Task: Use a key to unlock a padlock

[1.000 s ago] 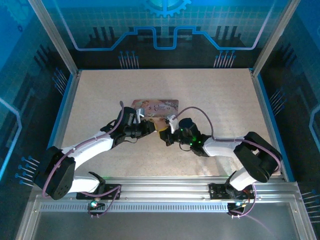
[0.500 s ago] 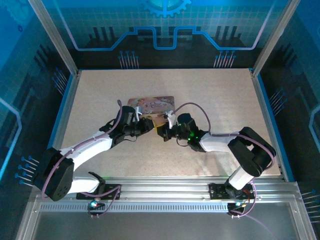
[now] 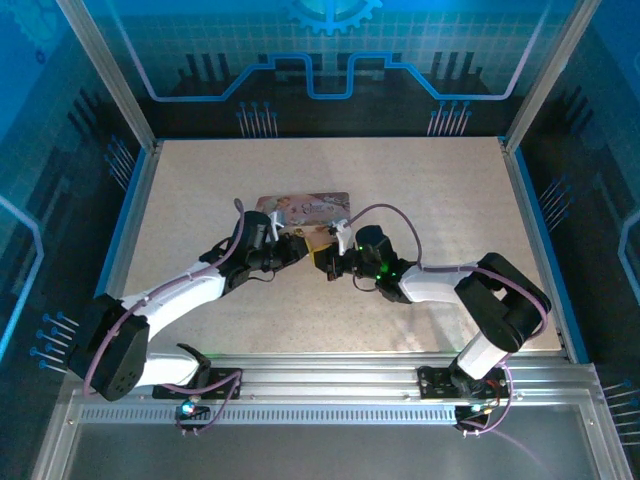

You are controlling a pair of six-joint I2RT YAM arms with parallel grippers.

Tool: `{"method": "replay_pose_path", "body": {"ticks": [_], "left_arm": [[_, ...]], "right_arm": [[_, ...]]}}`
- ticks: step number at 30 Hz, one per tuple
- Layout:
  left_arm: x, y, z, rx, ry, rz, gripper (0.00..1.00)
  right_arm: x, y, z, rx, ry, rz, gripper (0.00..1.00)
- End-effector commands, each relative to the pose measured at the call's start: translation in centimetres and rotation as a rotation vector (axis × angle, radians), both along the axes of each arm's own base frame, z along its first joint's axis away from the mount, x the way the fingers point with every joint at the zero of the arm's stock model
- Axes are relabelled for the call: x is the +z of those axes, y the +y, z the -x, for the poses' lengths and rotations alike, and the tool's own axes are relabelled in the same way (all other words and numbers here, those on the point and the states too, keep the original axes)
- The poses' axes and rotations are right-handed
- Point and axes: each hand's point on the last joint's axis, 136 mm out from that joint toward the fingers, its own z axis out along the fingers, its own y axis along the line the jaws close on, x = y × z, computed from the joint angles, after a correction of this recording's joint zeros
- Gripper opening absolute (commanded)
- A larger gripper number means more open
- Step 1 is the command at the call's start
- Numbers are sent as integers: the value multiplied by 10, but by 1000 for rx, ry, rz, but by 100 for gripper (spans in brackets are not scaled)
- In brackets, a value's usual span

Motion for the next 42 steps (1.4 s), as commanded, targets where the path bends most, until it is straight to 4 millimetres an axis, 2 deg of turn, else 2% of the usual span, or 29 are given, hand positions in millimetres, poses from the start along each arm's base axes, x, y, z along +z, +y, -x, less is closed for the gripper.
{"method": "replay_pose_path", "body": {"ticks": [1, 12, 17, 21, 34, 42], "left_arm": [[22, -44, 24, -228, -52, 141, 13], [-7, -52, 22, -233, -14, 137, 13], [-20, -56, 23, -239, 4, 137, 15], [-28, -55, 23, -230, 10, 137, 19], [-42, -52, 16, -187, -1, 126, 34], [-42, -41, 20, -151, -7, 105, 51]], "right_arm": [[66, 19, -6, 32, -169, -195, 7], [20, 8, 3, -40, -67, -163, 7], [12, 3, 2, -83, -38, -185, 6], [9, 5, 5, -76, -20, -186, 7], [-39, 1, 20, -134, 95, -150, 6], [-55, -2, 21, -179, 155, -143, 6]]}}
